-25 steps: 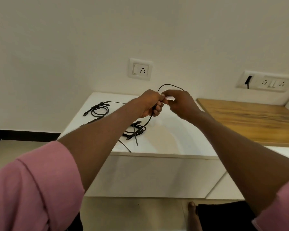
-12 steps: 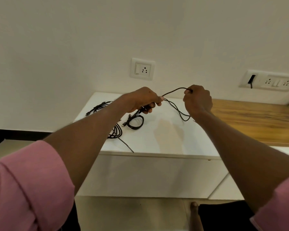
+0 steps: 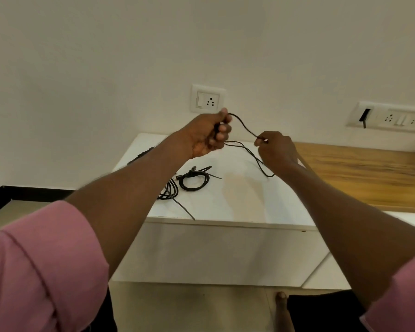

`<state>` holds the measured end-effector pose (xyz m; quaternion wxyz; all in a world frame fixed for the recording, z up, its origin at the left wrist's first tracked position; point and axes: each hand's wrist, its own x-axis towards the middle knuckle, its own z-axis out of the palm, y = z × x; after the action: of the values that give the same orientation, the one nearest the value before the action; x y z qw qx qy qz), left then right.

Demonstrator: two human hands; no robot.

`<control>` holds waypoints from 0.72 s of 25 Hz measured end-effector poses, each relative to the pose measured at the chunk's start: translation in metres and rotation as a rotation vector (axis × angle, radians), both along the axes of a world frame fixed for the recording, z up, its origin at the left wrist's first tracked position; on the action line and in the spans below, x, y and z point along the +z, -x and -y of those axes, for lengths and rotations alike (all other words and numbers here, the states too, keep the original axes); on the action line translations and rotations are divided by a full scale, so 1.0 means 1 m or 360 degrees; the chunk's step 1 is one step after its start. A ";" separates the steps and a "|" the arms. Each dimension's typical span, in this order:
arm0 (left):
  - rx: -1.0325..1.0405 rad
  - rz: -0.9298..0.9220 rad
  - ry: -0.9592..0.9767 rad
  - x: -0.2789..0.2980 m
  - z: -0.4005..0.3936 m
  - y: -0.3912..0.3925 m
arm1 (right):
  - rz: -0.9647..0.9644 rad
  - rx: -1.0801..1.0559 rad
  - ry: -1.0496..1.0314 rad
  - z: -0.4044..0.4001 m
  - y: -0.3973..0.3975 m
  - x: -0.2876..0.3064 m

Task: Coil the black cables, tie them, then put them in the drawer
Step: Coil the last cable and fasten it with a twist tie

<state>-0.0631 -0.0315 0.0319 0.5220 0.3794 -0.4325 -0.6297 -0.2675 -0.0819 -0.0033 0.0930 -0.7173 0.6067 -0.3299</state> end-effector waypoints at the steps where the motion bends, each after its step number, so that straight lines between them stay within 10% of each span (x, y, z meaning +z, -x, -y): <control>1: 0.0068 -0.0212 0.0020 0.003 0.002 0.001 | -0.0118 0.0113 0.0032 -0.003 -0.004 -0.002; 6: 0.0548 -0.0517 0.0163 0.000 0.018 0.000 | -0.0501 0.0657 -0.0002 -0.012 -0.031 -0.006; 12: 0.1068 0.0816 0.0621 -0.011 0.022 -0.022 | -0.0359 0.1032 -0.0321 -0.023 -0.034 -0.001; 18: 0.0478 0.1443 0.0721 -0.016 0.005 -0.013 | 0.0217 0.0907 0.0032 -0.025 -0.049 0.016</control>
<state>-0.0504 -0.0365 0.0161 0.4360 0.5491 -0.6809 -0.2114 -0.2187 -0.0573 0.0124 0.2153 -0.8358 0.3700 -0.3438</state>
